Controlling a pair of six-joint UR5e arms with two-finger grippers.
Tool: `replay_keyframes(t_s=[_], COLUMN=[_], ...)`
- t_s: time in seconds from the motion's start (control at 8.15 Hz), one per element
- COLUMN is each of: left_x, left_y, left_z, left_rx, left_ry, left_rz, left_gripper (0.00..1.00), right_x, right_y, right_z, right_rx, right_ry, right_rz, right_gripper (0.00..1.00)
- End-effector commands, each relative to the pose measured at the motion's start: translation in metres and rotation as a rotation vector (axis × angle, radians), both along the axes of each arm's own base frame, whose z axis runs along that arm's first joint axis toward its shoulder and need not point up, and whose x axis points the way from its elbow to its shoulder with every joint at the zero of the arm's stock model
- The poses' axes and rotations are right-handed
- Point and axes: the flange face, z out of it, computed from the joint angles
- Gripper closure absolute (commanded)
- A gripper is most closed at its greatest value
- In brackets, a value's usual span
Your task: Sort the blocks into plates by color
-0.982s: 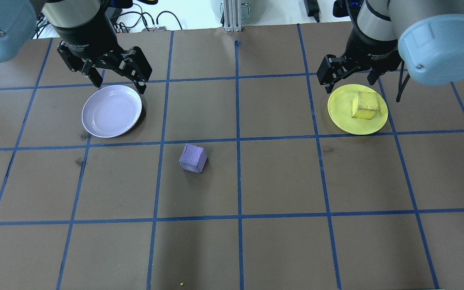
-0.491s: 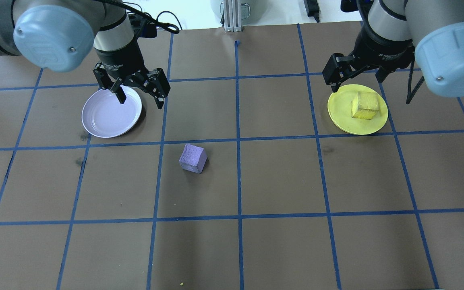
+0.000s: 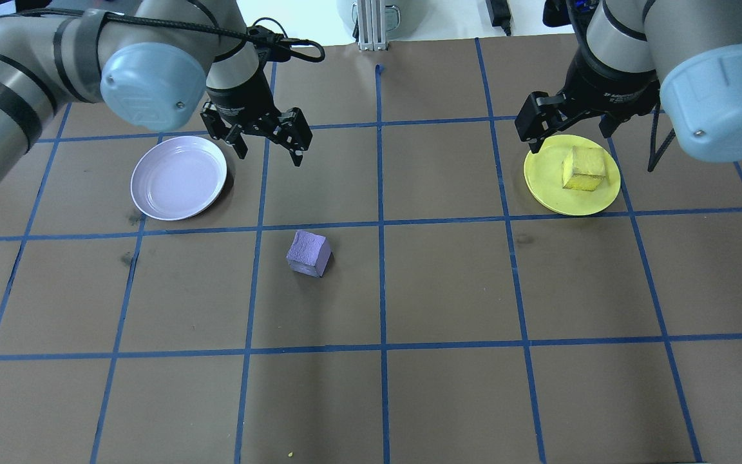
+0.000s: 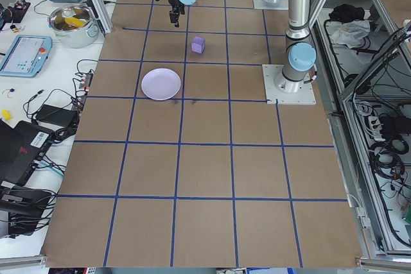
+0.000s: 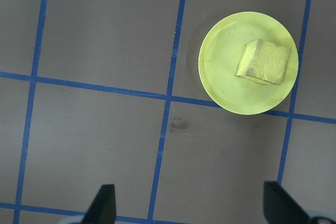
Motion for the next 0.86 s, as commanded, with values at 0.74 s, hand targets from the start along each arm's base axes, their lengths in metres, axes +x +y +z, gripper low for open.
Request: replay_keyframes(t_s=[0.74], left_x=[-0.021], left_y=[0.047], left_z=[-0.093], left_rx=[-0.009], left_ry=[0.003], left_rz=[-0.073], left_gripper=[0.00], right_x=[-0.001], right_y=[-0.001], right_z=[-0.001], right_rx=[-0.002], right_ry=[-0.001], right_rz=[-0.002], right_gripper=[0.00])
